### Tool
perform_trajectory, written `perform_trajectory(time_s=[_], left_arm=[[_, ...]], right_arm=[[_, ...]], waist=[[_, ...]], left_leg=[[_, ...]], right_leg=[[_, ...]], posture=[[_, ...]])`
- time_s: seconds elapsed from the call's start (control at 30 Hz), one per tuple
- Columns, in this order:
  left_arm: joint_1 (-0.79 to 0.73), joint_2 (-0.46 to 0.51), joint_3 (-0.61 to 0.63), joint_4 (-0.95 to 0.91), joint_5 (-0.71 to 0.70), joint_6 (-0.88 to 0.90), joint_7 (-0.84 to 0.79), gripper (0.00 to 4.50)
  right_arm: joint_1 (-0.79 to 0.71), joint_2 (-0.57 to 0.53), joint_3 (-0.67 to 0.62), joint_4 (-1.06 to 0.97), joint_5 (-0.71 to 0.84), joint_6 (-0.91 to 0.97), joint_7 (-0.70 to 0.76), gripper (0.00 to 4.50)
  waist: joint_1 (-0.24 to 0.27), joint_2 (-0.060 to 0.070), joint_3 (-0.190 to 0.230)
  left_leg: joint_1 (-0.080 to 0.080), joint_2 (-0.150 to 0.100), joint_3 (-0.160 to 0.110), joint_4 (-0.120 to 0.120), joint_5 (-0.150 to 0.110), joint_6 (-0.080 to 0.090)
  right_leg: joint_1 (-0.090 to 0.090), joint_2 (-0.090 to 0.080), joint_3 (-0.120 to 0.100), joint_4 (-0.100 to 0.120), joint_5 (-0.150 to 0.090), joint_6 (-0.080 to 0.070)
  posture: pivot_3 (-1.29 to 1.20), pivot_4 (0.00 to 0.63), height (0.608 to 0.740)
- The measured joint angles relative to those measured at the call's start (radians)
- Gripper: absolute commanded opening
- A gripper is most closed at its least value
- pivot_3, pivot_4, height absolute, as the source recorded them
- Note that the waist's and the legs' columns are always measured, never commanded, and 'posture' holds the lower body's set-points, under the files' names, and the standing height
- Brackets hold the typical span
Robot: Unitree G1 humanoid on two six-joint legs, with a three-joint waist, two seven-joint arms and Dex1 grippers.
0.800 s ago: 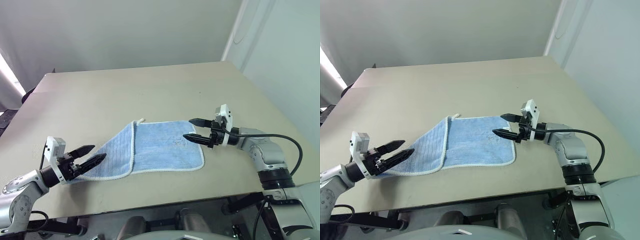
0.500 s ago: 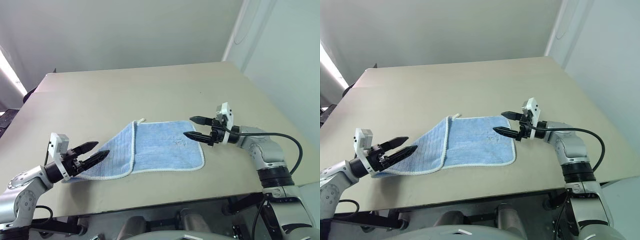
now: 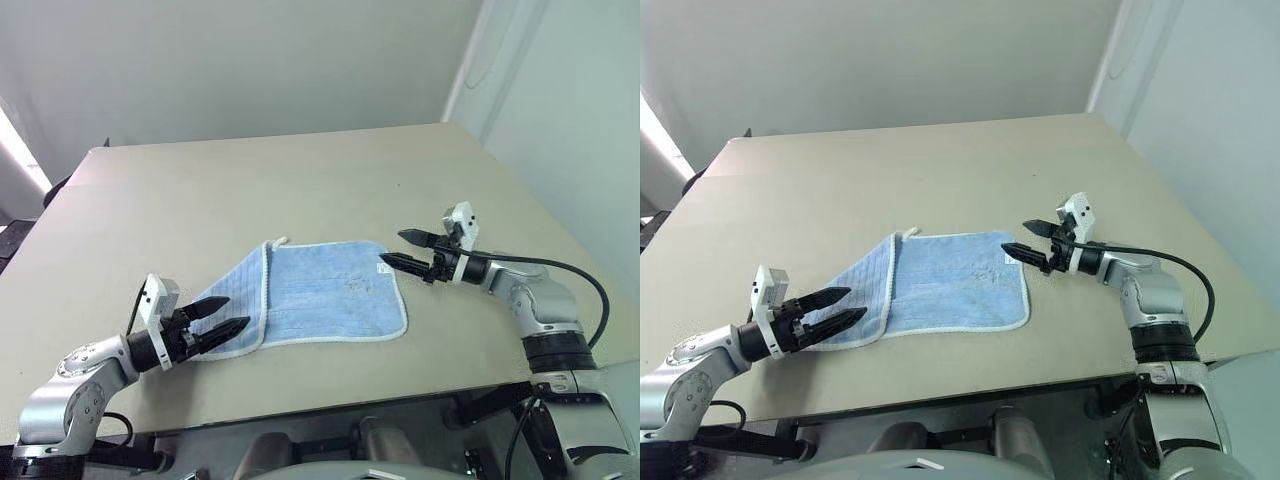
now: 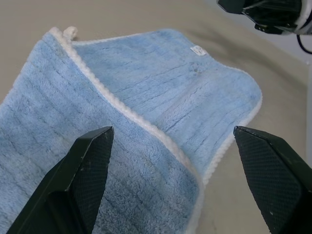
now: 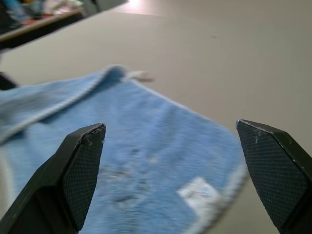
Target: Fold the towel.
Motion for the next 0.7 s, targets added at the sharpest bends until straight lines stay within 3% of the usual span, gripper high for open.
perform_trajectory(time_s=[0.3, 0.53, 0.7], left_arm=[[0.01, -0.007, -0.035, -0.005, 0.038, -0.025, 0.009, 4.17], [0.011, -0.01, -0.043, -0.005, 0.048, -0.027, 0.026, 4.17], [0.023, -0.001, -0.042, -0.009, 0.049, -0.028, 0.027, 4.17]], right_arm=[[-0.18, 0.099, 0.054, 0.294, -0.111, 0.006, -0.118, 4.49], [-0.321, 0.178, 0.09, 0.637, -0.226, -0.143, -0.171, 4.49], [-0.378, 0.193, 0.082, 0.753, -0.257, -0.209, -0.182, 4.49]], waist=[[-0.002, 0.0, 0.0], [-0.005, 0.0, 0.0], [-0.006, 0.0, 0.0]], left_leg=[[0.0, 0.0, 0.0, 0.0, 0.0, 0.0], [0.0, 0.0, 0.0, 0.0, 0.0, 0.0], [0.0, 0.0, 0.0, 0.0, 0.0, 0.0]], right_leg=[[0.0, 0.0, 0.0, 0.0, 0.001, -0.002], [-0.001, -0.001, 0.001, 0.0, 0.002, -0.002], [-0.001, 0.0, 0.001, 0.001, 0.002, -0.002]], posture=[[0.0, 0.0, 0.74], [0.0, 0.0, 0.74], [0.0, 0.0, 0.74]])
